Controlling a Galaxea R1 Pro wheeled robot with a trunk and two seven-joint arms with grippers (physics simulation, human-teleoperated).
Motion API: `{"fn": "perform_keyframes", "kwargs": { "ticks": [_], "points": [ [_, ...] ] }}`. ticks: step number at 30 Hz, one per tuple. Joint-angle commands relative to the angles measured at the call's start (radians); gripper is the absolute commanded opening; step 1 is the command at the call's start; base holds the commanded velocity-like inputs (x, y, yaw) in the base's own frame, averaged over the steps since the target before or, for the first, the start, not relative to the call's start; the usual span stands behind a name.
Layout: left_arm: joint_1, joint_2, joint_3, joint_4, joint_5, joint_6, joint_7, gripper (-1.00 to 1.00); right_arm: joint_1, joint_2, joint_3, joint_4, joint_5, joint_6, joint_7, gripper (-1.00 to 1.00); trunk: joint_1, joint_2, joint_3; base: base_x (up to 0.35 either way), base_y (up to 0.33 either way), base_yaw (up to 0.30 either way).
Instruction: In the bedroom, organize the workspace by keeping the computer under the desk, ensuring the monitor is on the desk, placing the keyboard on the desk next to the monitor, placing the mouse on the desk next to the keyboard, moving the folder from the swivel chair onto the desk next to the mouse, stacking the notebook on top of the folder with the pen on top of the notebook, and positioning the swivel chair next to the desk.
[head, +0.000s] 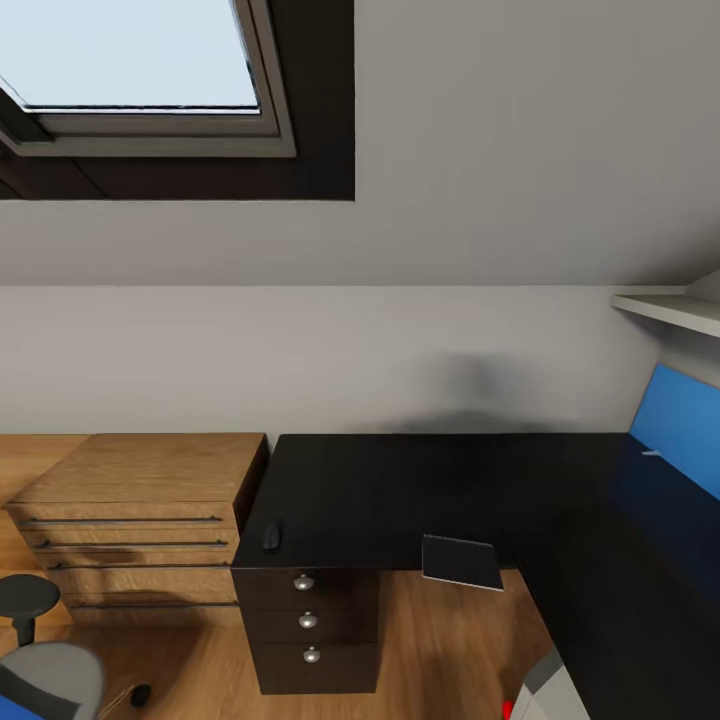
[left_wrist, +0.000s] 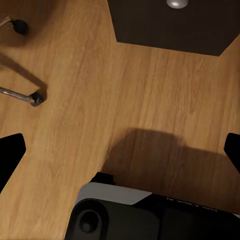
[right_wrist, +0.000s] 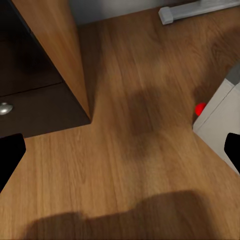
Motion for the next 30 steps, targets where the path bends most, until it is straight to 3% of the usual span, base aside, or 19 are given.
{"fn": "perform_keyframes", "kwargs": {
  "ticks": [1,7,14,30],
  "points": [
    [-0.001,0.001,-0.008,0.000,0.010,-0.007,0.005,1.00,0.000,0.000,0.009,0.001,-0.004,-0.002,-0.007,1.00,0.000,-0.001,0.000,0.001,0.001,0.000],
    [-0.001,0.003,-0.009,-0.012,0.003,-0.011,0.007,1.00,0.000,0.004,0.010,0.001,-0.005,-0.003,-0.007,1.00,0.000,-0.001,0.000,0.000,0.000,0.009],
    [-0.001,0.008,-0.013,-0.090,-0.001,-0.086,0.006,1.00,0.000,0.005,0.010,0.001,-0.005,-0.003,-0.008,1.00,0.000,-0.001,0.000,0.000,0.000,0.191],
    [-0.001,0.009,-0.013,-0.099,0.003,-0.094,0.004,1.00,0.000,0.003,0.009,0.001,-0.004,-0.003,-0.007,1.00,0.000,-0.001,0.000,0.000,0.000,0.024]
  ]
}}
